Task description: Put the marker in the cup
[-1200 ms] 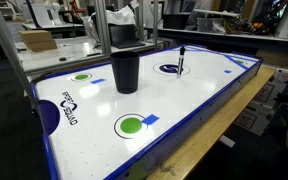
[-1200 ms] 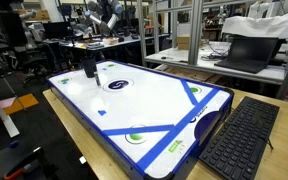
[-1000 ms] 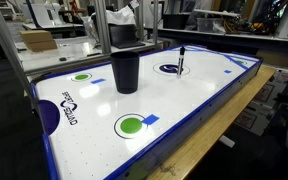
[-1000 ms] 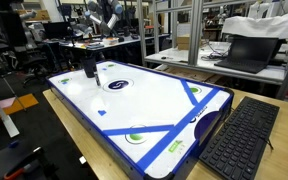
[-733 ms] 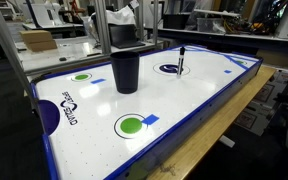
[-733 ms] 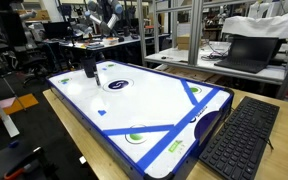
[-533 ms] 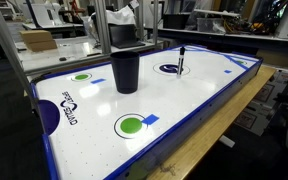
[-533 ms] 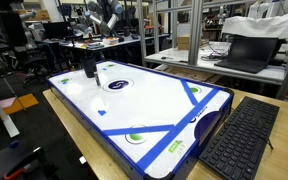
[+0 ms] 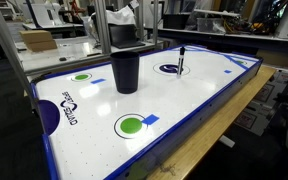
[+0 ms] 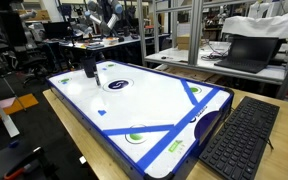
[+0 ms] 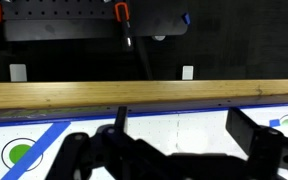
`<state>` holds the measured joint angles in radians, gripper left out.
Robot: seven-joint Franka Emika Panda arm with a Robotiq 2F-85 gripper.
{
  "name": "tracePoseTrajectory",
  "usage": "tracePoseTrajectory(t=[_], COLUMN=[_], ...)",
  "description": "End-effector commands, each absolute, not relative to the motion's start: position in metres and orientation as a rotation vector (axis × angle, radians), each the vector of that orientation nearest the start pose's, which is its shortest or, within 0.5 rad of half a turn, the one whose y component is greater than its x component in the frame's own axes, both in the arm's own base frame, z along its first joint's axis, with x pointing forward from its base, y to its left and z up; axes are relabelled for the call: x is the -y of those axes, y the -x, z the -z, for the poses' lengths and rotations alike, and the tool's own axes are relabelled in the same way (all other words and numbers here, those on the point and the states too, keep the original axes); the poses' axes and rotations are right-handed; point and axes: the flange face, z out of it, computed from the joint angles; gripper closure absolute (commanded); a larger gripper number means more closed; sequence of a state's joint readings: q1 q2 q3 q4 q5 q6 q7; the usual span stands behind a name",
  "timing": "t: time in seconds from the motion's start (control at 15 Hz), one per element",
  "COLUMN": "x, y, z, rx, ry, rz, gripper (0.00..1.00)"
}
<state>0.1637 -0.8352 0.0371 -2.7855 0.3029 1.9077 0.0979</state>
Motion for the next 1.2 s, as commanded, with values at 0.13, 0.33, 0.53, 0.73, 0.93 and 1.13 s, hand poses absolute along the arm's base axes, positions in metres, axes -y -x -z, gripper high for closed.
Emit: tracePoseTrajectory(t=[0.13, 0.33, 0.53, 0.73, 0.93, 1.13], x=[-0.079, -0.079, -0.079, -0.079, -0.087, -0.105], y=[-0.283, -0.283, -0.283, -0.284, -0.292, -0.303], z=[-0.433, -0.433, -0.433, -0.432, -0.432, -0.431], rx=[-0.024, -0.024, -0.024, -0.016, 0.11, 0.314], ry=[2.892, 2.892, 2.892, 2.891, 2.925, 2.949], rz=[-0.113, -0.113, -0.113, -0.113, -0.101, -0.063], gripper=[0.0, 0.0, 0.0, 0.0, 0.0, 0.0])
